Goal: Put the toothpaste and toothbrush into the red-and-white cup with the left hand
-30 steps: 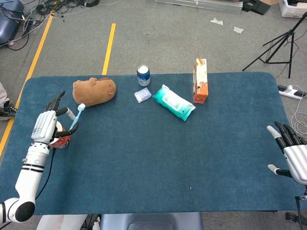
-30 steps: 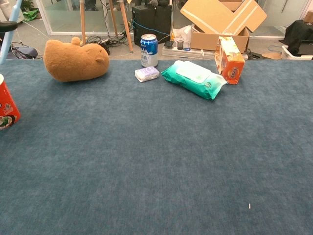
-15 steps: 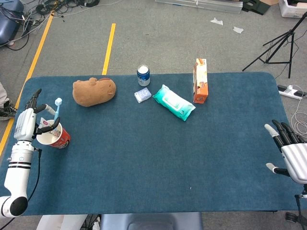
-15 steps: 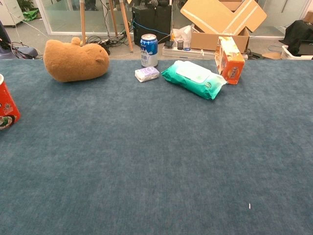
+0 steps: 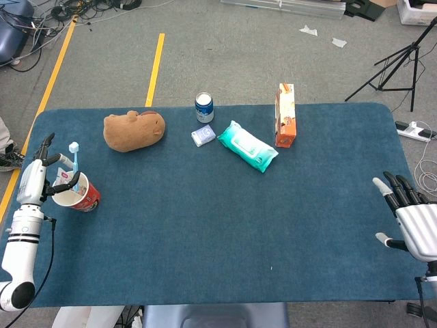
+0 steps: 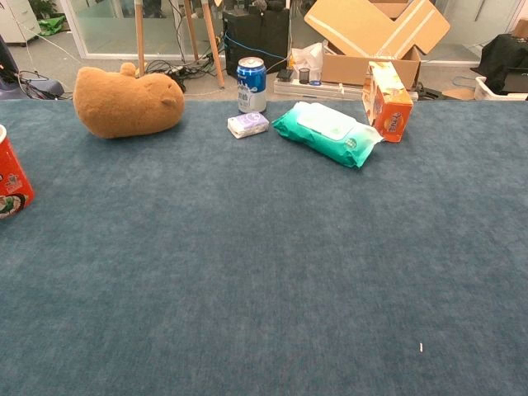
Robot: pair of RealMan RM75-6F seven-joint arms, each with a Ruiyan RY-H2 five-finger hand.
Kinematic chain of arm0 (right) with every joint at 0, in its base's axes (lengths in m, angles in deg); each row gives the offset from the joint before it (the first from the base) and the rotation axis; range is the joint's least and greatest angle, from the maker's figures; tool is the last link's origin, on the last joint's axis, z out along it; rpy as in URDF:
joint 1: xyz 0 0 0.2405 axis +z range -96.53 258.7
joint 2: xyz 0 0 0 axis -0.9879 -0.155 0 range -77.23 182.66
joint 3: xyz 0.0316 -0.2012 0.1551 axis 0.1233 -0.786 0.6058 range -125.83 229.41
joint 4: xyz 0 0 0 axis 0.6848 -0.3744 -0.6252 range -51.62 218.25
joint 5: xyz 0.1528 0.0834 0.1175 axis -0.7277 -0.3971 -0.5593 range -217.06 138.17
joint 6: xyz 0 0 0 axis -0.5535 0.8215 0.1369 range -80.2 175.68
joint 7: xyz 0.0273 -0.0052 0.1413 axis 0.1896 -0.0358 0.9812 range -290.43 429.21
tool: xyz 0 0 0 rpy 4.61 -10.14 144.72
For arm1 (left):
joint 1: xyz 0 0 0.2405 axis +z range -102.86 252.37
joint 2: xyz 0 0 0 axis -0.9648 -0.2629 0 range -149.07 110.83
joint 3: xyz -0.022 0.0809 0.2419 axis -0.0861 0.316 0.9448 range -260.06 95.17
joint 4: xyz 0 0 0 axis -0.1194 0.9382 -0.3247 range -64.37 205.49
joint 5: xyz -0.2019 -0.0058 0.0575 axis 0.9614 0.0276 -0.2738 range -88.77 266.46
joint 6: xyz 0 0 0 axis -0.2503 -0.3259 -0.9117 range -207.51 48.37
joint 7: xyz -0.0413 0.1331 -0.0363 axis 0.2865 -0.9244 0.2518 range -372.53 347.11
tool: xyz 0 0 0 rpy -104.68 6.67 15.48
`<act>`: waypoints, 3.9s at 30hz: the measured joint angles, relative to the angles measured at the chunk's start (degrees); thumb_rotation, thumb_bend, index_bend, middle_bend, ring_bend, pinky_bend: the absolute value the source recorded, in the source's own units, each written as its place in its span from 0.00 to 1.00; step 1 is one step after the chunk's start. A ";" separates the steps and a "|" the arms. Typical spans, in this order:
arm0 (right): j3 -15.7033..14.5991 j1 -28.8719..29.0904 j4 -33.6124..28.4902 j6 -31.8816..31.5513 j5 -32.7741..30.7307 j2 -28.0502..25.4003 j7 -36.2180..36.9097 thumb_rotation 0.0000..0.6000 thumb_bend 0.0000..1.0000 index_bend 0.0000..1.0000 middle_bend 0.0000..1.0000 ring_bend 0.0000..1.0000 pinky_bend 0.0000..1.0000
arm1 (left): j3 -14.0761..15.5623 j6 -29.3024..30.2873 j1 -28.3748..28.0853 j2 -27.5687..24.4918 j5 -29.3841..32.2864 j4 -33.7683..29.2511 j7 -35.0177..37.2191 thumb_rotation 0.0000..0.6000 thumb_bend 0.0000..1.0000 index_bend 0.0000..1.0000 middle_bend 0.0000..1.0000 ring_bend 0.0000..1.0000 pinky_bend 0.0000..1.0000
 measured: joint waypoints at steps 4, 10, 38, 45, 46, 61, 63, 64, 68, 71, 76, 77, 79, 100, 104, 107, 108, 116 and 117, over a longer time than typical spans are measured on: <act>-0.09 -0.09 0.16 -0.05 0.01 0.05 0.11 1.00 0.00 0.00 0.00 0.00 0.32 | 0.39 -0.40 0.16 1.03 -1.17 2.21 2.09 1.00 0.33 0.66 0.00 0.00 0.00; -0.19 -0.07 0.70 0.29 -0.33 0.29 0.46 1.00 0.00 0.00 0.00 0.00 0.32 | 1.07 -1.12 0.46 2.31 -2.59 5.20 4.74 1.00 0.33 0.66 0.00 0.00 0.00; -0.39 0.14 1.61 0.91 -0.63 0.82 0.99 1.00 0.00 0.00 0.00 0.00 0.32 | 2.58 -2.53 0.82 5.38 -5.85 10.74 9.07 1.00 0.33 0.65 0.00 0.00 0.00; -0.37 0.28 1.62 1.12 -0.77 0.95 0.84 1.00 0.00 0.00 0.00 0.00 0.32 | 2.59 -2.33 0.66 5.36 -7.15 11.26 10.45 1.00 0.33 0.65 0.00 0.00 0.00; -0.38 0.28 1.62 1.13 -0.76 0.96 0.85 1.00 0.00 0.00 0.00 0.00 0.32 | 2.64 -2.32 0.66 5.35 -7.25 11.30 10.56 1.00 0.33 0.65 0.00 0.00 0.00; -0.53 0.22 1.96 1.17 -0.76 1.17 1.05 1.00 0.00 0.00 0.00 0.00 0.32 | 4.27 -3.11 1.35 6.11 -8.43 13.58 13.01 1.00 0.33 0.64 0.00 0.00 0.00; -0.54 0.26 1.97 1.22 -0.76 1.23 0.98 1.00 0.00 0.00 0.00 0.00 0.32 | 4.39 -3.05 1.38 6.14 -8.77 13.76 13.38 1.00 0.33 0.63 0.00 0.00 0.00; -0.54 0.27 1.96 1.24 -0.75 1.26 0.94 1.00 0.00 0.00 0.00 0.00 0.32 | 4.43 -3.02 1.39 6.15 -8.87 13.82 13.48 1.00 0.33 0.63 0.00 0.00 0.00; -0.56 0.32 1.94 1.29 -0.73 1.35 0.86 1.00 0.00 0.00 0.00 0.00 0.32 | 4.55 -2.96 1.43 6.10 -9.10 13.90 13.77 1.00 0.33 0.58 0.00 0.00 0.00; -0.58 0.32 1.96 1.30 -0.69 1.38 0.84 1.00 0.00 0.00 0.00 0.00 0.32 | 4.66 -3.09 1.46 5.98 -9.21 13.90 14.05 1.00 0.33 0.54 0.00 0.00 0.00; -0.60 0.29 2.06 1.25 -0.69 1.43 0.92 1.00 0.00 0.00 0.00 0.00 0.32 | 4.68 -3.26 1.43 5.99 -9.09 13.92 13.90 1.00 0.33 0.50 0.00 0.00 0.00; -0.61 0.28 2.08 1.23 -0.67 1.44 0.95 1.00 0.00 0.00 0.00 0.00 0.32 | 4.68 -3.28 1.42 6.00 -9.07 13.91 13.85 1.00 0.33 0.50 0.00 0.00 0.00; -0.61 0.28 2.13 1.23 -0.67 1.47 1.01 1.00 0.00 0.00 0.00 0.00 0.32 | 4.65 -3.38 1.38 6.00 -8.96 13.87 13.76 1.00 0.33 0.49 0.00 0.00 0.00; -0.65 0.27 1.97 1.06 -0.39 1.26 1.08 1.00 0.00 0.00 0.00 0.00 0.32 | 4.62 -1.71 1.74 4.04 -9.87 8.06 11.52 1.00 0.33 0.49 0.00 0.00 0.00; -0.68 0.19 2.03 0.95 -0.31 1.23 1.28 1.00 0.00 0.00 0.00 0.00 0.32 | 4.73 -0.56 1.95 3.00 -10.49 4.42 9.55 1.00 0.33 0.49 0.00 0.00 0.00; -0.68 0.16 2.08 0.84 -0.20 1.16 1.44 1.00 0.00 0.00 0.00 0.00 0.32 | 4.74 0.24 2.04 2.14 -10.88 1.80 7.93 1.00 0.33 0.49 0.00 0.00 0.00; -0.68 0.15 2.09 0.82 -0.17 1.13 1.51 1.00 0.00 0.00 0.00 0.00 0.32 | 4.71 0.54 2.05 1.83 -10.95 0.98 7.19 1.00 0.33 0.49 0.00 0.00 0.00; -0.74 -0.01 2.22 0.64 -0.07 1.00 1.86 1.00 0.00 0.00 0.00 0.00 0.32 | 4.17 1.07 2.00 0.72 -9.76 -0.62 4.61 1.00 0.33 0.49 0.00 0.00 0.00; -0.73 -0.02 2.22 0.61 -0.11 0.98 1.85 1.00 0.00 0.00 0.00 0.00 0.32 | 4.20 1.13 2.02 0.65 -9.77 -0.55 4.46 1.00 0.33 0.49 0.00 0.00 0.00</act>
